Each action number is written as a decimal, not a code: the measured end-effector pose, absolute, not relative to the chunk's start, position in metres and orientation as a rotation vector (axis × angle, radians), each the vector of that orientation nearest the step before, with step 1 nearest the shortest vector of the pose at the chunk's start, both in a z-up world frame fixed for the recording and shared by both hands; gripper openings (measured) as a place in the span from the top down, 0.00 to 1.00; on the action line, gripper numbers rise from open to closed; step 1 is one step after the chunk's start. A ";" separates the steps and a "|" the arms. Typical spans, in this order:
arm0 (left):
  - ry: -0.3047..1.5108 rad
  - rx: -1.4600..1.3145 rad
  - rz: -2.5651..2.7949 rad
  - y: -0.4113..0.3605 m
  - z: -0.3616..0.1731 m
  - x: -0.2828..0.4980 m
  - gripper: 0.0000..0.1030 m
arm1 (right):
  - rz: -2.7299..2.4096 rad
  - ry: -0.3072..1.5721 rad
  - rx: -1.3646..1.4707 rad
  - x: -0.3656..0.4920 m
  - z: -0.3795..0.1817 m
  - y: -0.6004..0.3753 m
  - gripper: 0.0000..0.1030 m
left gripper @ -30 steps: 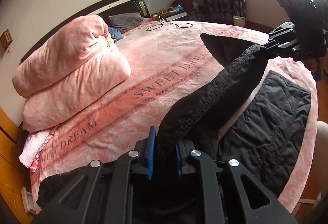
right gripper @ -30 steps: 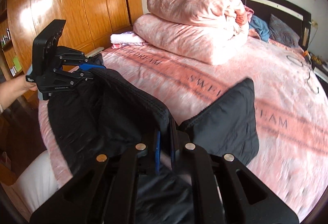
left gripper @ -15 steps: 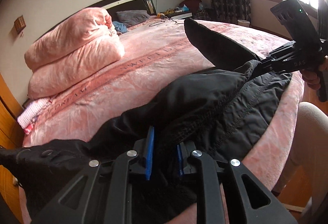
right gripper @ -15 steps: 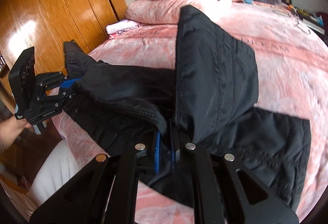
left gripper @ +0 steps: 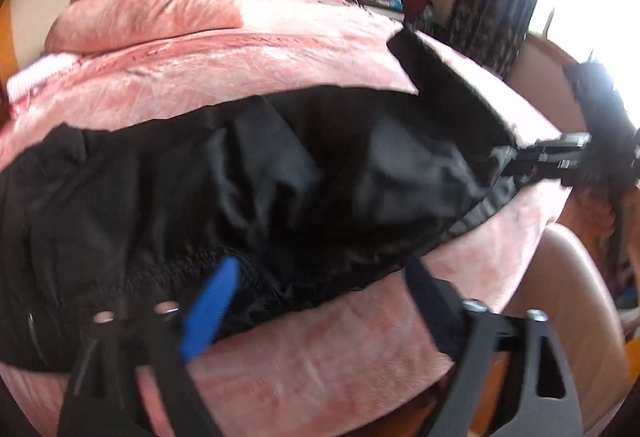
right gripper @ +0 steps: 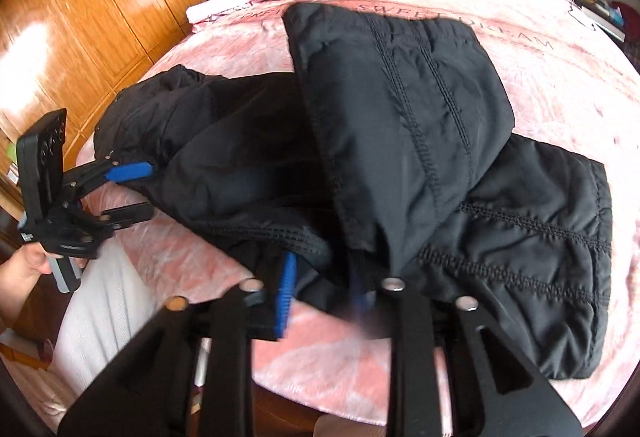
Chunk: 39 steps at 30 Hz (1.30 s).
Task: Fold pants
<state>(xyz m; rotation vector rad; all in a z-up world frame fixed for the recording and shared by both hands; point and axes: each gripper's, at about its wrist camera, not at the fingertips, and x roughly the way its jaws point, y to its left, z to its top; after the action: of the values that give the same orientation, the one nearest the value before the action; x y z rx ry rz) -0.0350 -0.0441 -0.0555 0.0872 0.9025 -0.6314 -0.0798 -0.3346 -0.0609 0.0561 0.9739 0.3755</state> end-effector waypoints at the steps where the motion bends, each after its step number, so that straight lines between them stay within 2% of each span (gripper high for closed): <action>1: 0.899 0.034 -0.652 -0.037 -0.049 -0.037 0.08 | 0.373 0.978 0.044 -0.082 -0.058 -0.332 0.73; 3: 0.882 -0.026 -0.646 -0.024 -0.038 -0.040 0.08 | 0.366 0.978 0.020 -0.086 -0.053 -0.327 0.68; 5: 0.866 -0.044 -0.621 -0.016 -0.030 -0.042 0.07 | 0.359 0.973 0.000 -0.090 -0.047 -0.319 0.59; 12: 0.831 -0.072 -0.594 -0.013 -0.025 -0.034 0.07 | 0.351 0.971 0.027 -0.087 -0.036 -0.325 0.58; 13: 0.835 -0.073 -0.597 -0.016 -0.027 -0.033 0.07 | 0.364 0.967 0.036 -0.089 -0.032 -0.326 0.40; 14: 0.842 -0.071 -0.590 -0.018 -0.030 -0.031 0.07 | 0.402 0.951 0.073 -0.093 -0.024 -0.331 0.19; 15: 0.852 -0.073 -0.581 -0.021 -0.033 -0.028 0.06 | 0.417 0.925 0.101 -0.097 -0.017 -0.335 0.12; 16: 0.861 -0.081 -0.578 -0.021 -0.036 -0.026 0.07 | 0.402 0.891 0.110 -0.103 -0.009 -0.341 0.10; 23: 0.889 -0.134 -0.558 -0.027 -0.044 -0.010 0.06 | 0.251 0.846 0.072 -0.093 0.016 -0.345 0.10; 30: 0.864 -0.099 -0.511 -0.028 -0.032 -0.007 0.04 | 0.164 0.968 -0.061 -0.033 -0.041 -0.280 0.10; 32: 0.888 -0.093 -0.510 -0.030 -0.036 -0.005 0.04 | 0.075 0.996 -0.129 -0.018 -0.057 -0.270 0.14; 33: 0.904 -0.086 -0.508 -0.033 -0.041 -0.005 0.04 | 0.023 1.015 -0.158 -0.010 -0.066 -0.271 0.23; 34: 0.915 -0.082 -0.509 -0.034 -0.044 -0.004 0.04 | -0.019 1.043 -0.167 -0.003 -0.074 -0.275 0.52; 36: 0.942 -0.070 -0.511 -0.039 -0.052 -0.002 0.04 | -0.027 1.069 -0.097 0.001 -0.078 -0.289 0.67; 38: 0.961 -0.044 -0.508 -0.047 -0.061 -0.003 0.04 | 0.002 1.053 -0.003 -0.002 -0.068 -0.307 0.91; 39: 0.962 -0.018 -0.502 -0.052 -0.065 -0.004 0.04 | 0.009 1.032 0.021 -0.005 -0.062 -0.313 0.92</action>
<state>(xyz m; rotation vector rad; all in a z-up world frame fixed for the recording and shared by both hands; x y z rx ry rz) -0.0036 -0.0523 -0.0651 -0.0182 0.9620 -0.5023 -0.0051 -0.3133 -0.0618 0.0207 1.0324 0.0089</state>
